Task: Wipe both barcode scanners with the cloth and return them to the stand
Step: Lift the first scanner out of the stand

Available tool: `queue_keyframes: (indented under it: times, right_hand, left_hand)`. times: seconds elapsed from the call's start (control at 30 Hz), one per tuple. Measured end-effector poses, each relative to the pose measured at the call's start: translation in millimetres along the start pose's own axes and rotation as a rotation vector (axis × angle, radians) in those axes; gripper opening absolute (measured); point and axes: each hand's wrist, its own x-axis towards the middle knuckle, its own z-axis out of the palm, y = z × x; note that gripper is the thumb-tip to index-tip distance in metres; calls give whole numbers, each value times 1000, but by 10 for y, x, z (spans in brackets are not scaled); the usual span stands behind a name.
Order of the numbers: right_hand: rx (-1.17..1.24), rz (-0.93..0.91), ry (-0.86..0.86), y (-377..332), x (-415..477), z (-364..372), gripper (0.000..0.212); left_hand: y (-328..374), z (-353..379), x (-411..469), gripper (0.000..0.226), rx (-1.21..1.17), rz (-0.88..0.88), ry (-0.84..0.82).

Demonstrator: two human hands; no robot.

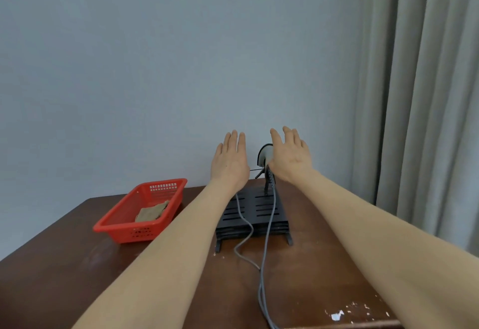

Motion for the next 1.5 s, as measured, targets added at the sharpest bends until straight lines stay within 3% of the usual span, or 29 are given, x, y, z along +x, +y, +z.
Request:
queue_keyframes:
  times: [0.43, 0.67, 0.93, 1.13, 1.23, 1.3, 1.4, 1.5]
  right_hand:
    - [32, 72, -57, 561, 241, 228, 61]
    - [59, 47, -117, 636, 404, 381, 54]
    - [383, 249, -262, 550, 588, 552, 60]
    - [491, 323, -396, 370, 735, 764, 75]
    - [557, 372, -398, 318, 805, 829, 64]
    - [586, 389, -394, 309, 839, 866, 54]
    - [608, 407, -391, 301, 892, 923, 42]
    - [581, 427, -375, 280, 917, 956, 52]
  left_hand:
    - [231, 643, 356, 76, 15, 72, -76]
    - [210, 773, 551, 76, -102, -34, -140]
    - [193, 1013, 531, 57, -330, -158, -364]
    - [196, 1361, 541, 90, -414, -207, -469]
    - [199, 1474, 578, 96, -479, -288, -475]
    - [205, 1525, 613, 87, -526, -342, -477]
    - [217, 1561, 634, 56, -528, -348, -460]
    - [243, 1569, 622, 48, -485, -346, -417]
